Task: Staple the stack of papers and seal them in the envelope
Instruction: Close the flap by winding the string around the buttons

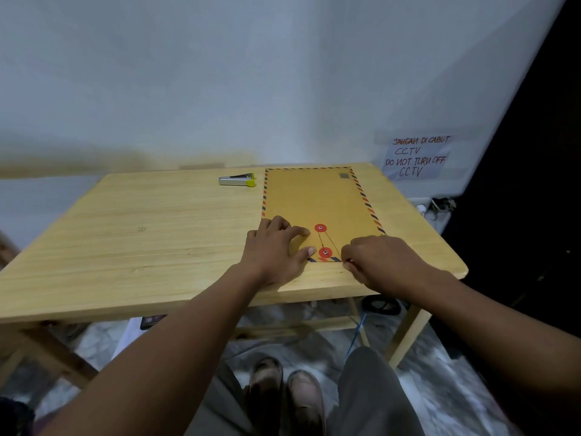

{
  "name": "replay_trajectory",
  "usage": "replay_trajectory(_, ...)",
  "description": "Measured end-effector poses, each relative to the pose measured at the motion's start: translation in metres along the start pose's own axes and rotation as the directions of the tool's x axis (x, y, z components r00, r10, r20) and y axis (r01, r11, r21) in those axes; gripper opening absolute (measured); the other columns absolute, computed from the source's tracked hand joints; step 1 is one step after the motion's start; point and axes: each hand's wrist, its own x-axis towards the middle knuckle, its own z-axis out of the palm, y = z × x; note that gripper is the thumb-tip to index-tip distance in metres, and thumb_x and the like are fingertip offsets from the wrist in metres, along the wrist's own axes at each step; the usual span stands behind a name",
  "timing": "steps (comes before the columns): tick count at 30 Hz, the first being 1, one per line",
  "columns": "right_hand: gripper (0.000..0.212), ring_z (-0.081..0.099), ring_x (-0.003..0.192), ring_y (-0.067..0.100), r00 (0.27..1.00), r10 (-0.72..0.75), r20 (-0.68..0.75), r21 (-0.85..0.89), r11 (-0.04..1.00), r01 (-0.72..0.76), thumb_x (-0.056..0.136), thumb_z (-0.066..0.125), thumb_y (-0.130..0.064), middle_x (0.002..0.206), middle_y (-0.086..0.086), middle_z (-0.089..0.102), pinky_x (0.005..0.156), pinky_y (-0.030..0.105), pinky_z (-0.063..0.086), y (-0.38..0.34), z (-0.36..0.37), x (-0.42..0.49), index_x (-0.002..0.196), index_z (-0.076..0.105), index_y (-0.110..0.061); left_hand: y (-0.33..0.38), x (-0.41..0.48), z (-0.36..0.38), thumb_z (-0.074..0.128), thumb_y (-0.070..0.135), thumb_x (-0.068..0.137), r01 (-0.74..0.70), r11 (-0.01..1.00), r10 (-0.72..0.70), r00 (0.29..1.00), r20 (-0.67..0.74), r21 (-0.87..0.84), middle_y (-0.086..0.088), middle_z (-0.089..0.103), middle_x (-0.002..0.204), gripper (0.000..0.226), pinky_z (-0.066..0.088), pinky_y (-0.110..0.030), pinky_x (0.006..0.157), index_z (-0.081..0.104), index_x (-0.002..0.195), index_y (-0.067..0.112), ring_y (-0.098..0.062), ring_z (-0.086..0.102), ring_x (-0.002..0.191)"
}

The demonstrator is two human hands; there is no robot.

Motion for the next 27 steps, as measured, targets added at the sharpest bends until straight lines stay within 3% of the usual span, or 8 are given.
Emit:
replay_trajectory(6,0.022,0.06,0.09,0.021,1.0,-0.024,-0.018,0.048,0.999,0.024,0.102,0.042,-0.03,0.104,-0.003,0.064,0.063,0.03,0.035,-0.01,0.001,-0.002,0.109,0.061,-0.023,-0.008,0.001,-0.011,0.064,0.048,0.089,0.029,0.988,-0.016,0.996,0.085,-0.152,0.003,0.052,0.133,0.046,0.04,-0.044,0.106,0.06,0.132,0.035,-0.019,0.041,0.127)
replay_trajectory(12,0.019,0.058,0.088,0.02,0.999,-0.04,-0.005,0.14,0.989,0.04,0.101,0.044,-0.031,0.102,-0.003,0.065,0.067,0.035,0.045,-0.027,0.002,0.017,0.105,0.061,-0.024,-0.016,-0.002,-0.022,0.08,0.035,0.082,0.081,0.918,-0.037,0.992,0.119,-0.389,0.005,0.06,0.127,0.042,0.044,-0.029,0.095,0.065,0.12,0.025,-0.014,0.053,0.117)
replay_trajectory(17,0.017,0.057,0.087,0.02,0.999,-0.028,0.028,0.207,0.978,0.022,0.098,0.049,-0.032,0.098,-0.003,0.063,0.069,0.037,0.049,-0.025,0.001,0.048,0.103,0.065,-0.028,-0.021,0.001,-0.028,0.085,0.032,0.077,0.086,0.894,-0.028,0.99,0.138,-0.439,0.01,0.06,0.112,0.042,0.041,-0.016,0.078,0.066,0.114,0.023,-0.009,0.054,0.108)
replay_trajectory(22,0.012,0.055,0.087,0.015,0.991,0.014,0.135,0.32,0.946,-0.056,0.094,0.062,-0.034,0.092,-0.008,0.061,0.067,0.031,0.043,-0.003,0.001,0.097,0.1,0.07,-0.027,-0.029,0.006,-0.028,0.087,0.034,0.073,0.091,0.881,-0.015,0.986,0.165,-0.464,0.011,0.059,0.109,0.042,0.044,-0.023,0.08,0.064,0.108,0.027,-0.011,0.054,0.106)
replay_trajectory(27,0.016,0.056,0.084,0.011,0.984,0.023,0.175,0.42,0.902,-0.096,0.087,0.073,-0.032,0.087,-0.01,0.062,0.064,0.023,0.039,0.022,0.009,0.132,0.098,0.075,-0.021,-0.032,0.011,-0.03,0.088,0.032,0.072,0.099,0.867,-0.001,0.98,0.197,-0.488,0.017,0.056,0.105,0.044,0.045,-0.018,0.078,0.063,0.108,0.028,-0.005,0.052,0.101)
